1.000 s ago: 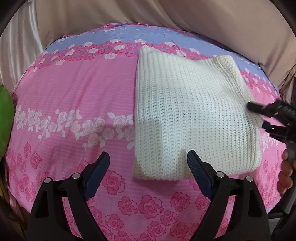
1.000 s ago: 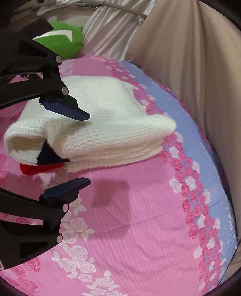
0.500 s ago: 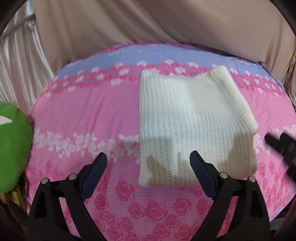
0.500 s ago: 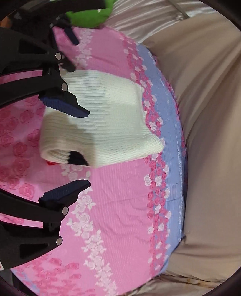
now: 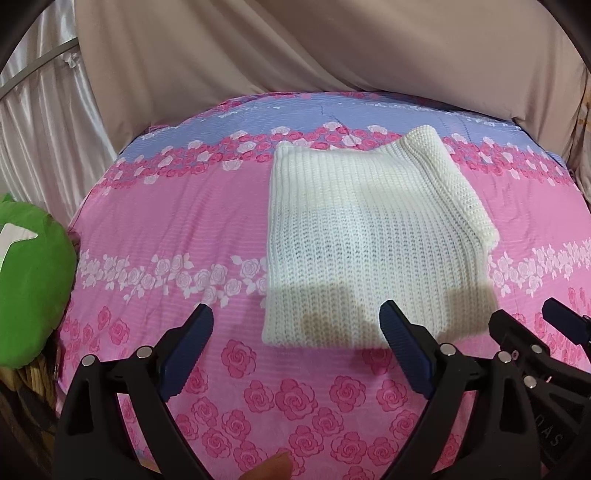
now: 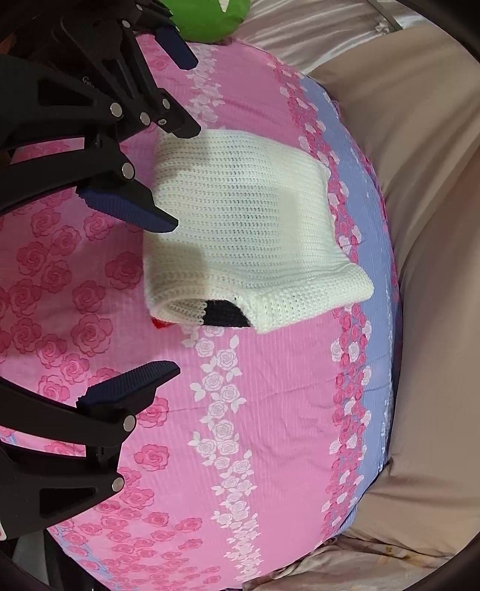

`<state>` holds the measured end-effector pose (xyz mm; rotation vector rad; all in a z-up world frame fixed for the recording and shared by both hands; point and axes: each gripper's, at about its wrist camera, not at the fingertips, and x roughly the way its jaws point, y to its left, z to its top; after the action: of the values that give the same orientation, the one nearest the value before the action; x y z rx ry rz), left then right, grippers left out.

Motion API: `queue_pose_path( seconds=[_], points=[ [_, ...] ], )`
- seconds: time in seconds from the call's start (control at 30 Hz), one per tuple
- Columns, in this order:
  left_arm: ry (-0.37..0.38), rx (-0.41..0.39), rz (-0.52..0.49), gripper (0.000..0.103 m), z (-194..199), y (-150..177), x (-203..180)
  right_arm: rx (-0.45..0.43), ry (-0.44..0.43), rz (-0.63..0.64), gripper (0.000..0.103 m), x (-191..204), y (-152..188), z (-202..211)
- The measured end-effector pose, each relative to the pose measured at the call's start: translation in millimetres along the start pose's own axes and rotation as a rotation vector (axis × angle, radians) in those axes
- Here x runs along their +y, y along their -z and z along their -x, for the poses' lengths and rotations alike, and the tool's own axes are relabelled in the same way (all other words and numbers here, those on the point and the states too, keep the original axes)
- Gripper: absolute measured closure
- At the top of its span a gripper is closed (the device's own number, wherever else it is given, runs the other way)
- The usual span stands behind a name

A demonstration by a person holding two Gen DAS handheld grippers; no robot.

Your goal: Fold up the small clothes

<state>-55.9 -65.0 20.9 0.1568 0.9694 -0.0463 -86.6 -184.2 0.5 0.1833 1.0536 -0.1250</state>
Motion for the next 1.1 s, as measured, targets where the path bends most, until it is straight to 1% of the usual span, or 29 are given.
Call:
queue_pose_path(
  seconds=[0.17, 0.53, 1.1],
  points=[
    [-0.001, 0.000, 0.015, 0.014, 6, 6, 2, -0.011, 0.007, 0.003, 0.033, 2, 7, 8],
    [-0.003, -0.005, -0.001, 0.017, 15, 12, -4, -0.034, 0.033, -0.006, 0.032, -3, 14, 21],
    [-0.016, 0.010, 0.017, 0.021, 17, 19, 3, -0.017, 0.039, 0.000, 0.032, 10, 22, 23]
  ],
)
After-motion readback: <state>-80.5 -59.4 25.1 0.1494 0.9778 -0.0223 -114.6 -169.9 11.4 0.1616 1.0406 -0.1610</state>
